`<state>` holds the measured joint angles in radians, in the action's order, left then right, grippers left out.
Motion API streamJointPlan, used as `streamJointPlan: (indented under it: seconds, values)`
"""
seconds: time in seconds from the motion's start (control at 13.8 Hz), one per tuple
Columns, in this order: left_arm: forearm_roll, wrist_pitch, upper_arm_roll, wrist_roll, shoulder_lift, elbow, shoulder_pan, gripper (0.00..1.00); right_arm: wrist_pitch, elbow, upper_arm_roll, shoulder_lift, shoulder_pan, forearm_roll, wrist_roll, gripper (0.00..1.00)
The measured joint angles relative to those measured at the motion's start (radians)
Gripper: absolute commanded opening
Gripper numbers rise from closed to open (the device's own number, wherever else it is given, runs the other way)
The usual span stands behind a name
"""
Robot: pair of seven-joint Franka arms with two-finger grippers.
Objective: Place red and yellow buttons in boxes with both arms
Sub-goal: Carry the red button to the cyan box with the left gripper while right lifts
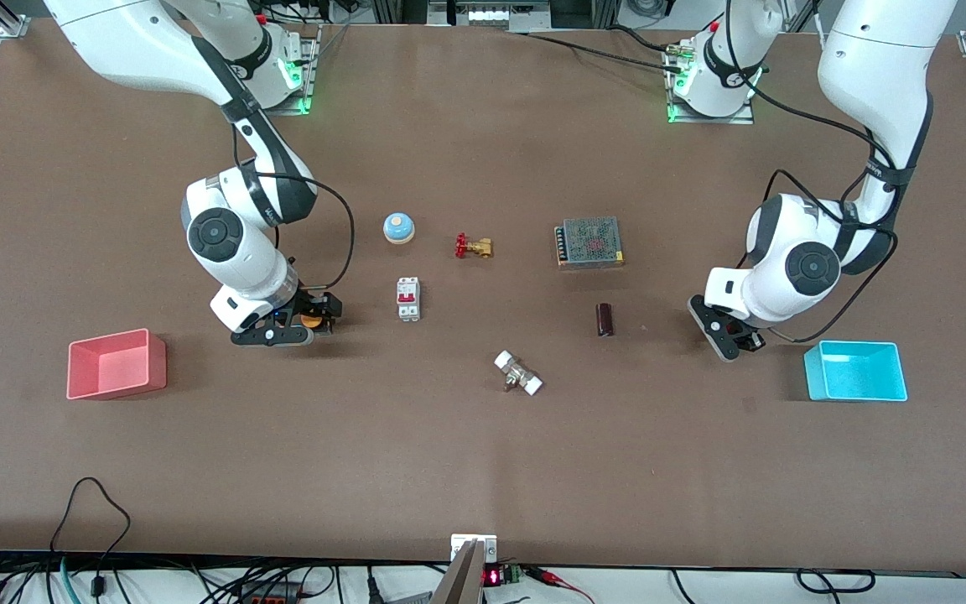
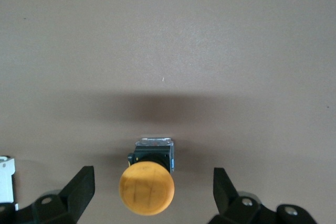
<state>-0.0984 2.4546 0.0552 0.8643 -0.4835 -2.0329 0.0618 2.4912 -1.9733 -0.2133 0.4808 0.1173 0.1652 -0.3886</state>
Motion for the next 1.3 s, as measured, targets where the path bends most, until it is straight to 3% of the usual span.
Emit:
streamJointPlan:
  seconds: [0.22, 0.36, 0.65, 0.8, 0.94, 1.3]
  values:
    - [0.0, -0.003, 0.0, 0.0, 0.005, 0.005, 0.0, 0.2, 0.001, 0.0, 0.0, 0.012, 0.004, 0.001, 0.0, 1.0]
    - [0.0, -0.077, -0.003, -0.008, 0.033, 0.037, -0.001, 0.2, 0.003, 0.0, 0.0, 0.02, 0.011, 0.012, 0.0, 0.89]
    - [0.0, -0.367, -0.015, -0.141, 0.103, 0.204, -0.041, 0.21, 0.007, 0.001, 0.0, 0.028, 0.016, 0.031, 0.0, 0.64]
    - [0.0, -0.427, -0.017, -0.237, 0.107, 0.27, -0.081, 0.21, 0.007, 0.001, 0.0, 0.028, 0.016, 0.035, 0.0, 0.46]
    - [0.0, -0.434, -0.019, -0.35, 0.104, 0.31, -0.134, 0.21, 0.007, 0.002, 0.0, 0.028, 0.016, 0.047, 0.0, 0.35]
    - [0.081, -0.434, -0.022, -0.471, 0.034, 0.373, -0.292, 0.21, 0.008, 0.007, 0.0, 0.028, 0.016, 0.063, 0.003, 0.29]
